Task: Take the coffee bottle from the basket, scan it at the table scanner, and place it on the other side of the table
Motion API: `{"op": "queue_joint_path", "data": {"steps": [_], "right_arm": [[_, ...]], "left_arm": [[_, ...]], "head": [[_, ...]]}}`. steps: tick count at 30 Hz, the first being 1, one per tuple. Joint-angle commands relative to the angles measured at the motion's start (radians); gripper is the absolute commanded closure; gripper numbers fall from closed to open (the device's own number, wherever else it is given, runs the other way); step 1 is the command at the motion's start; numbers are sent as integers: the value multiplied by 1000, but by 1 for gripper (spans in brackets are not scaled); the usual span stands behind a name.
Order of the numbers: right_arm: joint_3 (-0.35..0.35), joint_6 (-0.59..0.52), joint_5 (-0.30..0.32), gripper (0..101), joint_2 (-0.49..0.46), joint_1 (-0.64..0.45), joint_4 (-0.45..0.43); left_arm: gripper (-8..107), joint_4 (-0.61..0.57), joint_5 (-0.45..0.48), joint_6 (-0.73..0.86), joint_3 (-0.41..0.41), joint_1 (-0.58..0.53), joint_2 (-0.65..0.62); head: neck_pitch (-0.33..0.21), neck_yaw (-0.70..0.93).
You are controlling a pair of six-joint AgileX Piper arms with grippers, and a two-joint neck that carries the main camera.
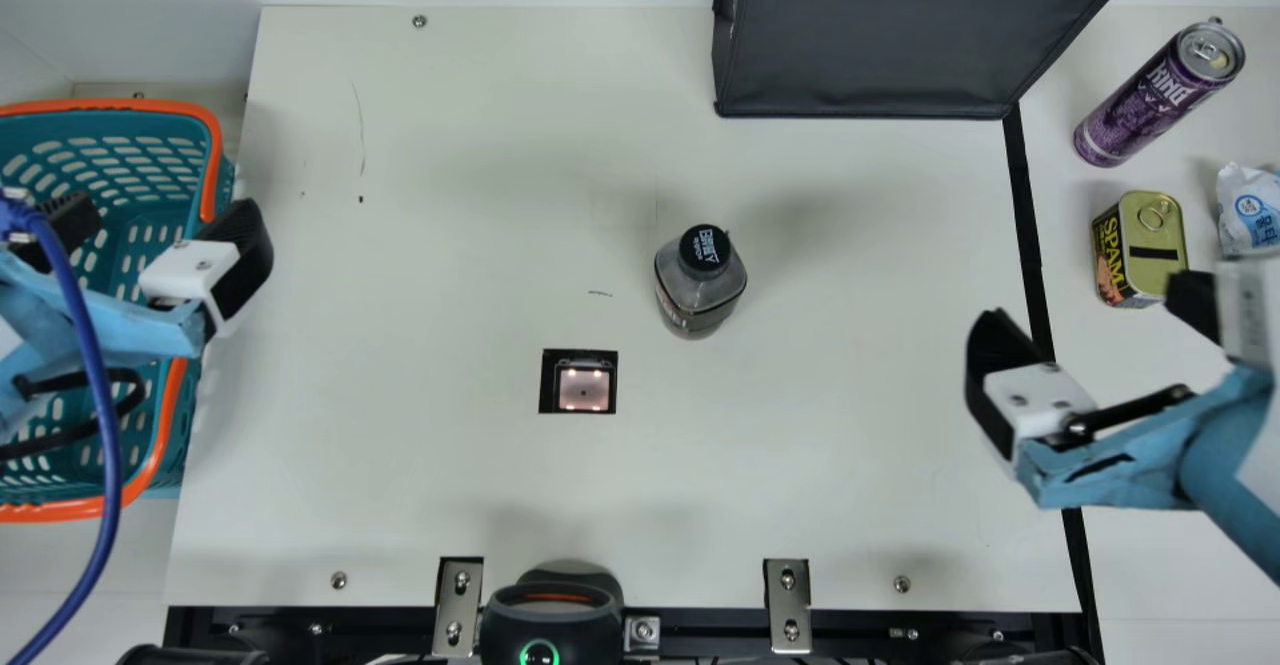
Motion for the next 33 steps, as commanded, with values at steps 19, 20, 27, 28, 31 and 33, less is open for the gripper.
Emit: {"op": "queue_joint_path", "data": {"steps": [19,20,27,28,31,33], "right_arm": [[-4,-122,-24,6,217,59,242],[-6,-109,-34,6,230,75,239],[-23,6,-118,6,319,211,190],[-26,20,-129,6,331,229,184],[-34,61,-164,6,365,277,166],[-38,86,-187,6,385,305,153]], "left_arm": [[9,0,0,0,0,0,0],[9,0,0,0,0,0,0],[9,0,0,0,0,0,0],[9,0,0,0,0,0,0],[9,0,0,0,0,0,0],[9,0,0,0,0,0,0]], "head": [[-29,2],[-29,2],[-29,2],[-29,2],[-29,2],[-29,2]]}}
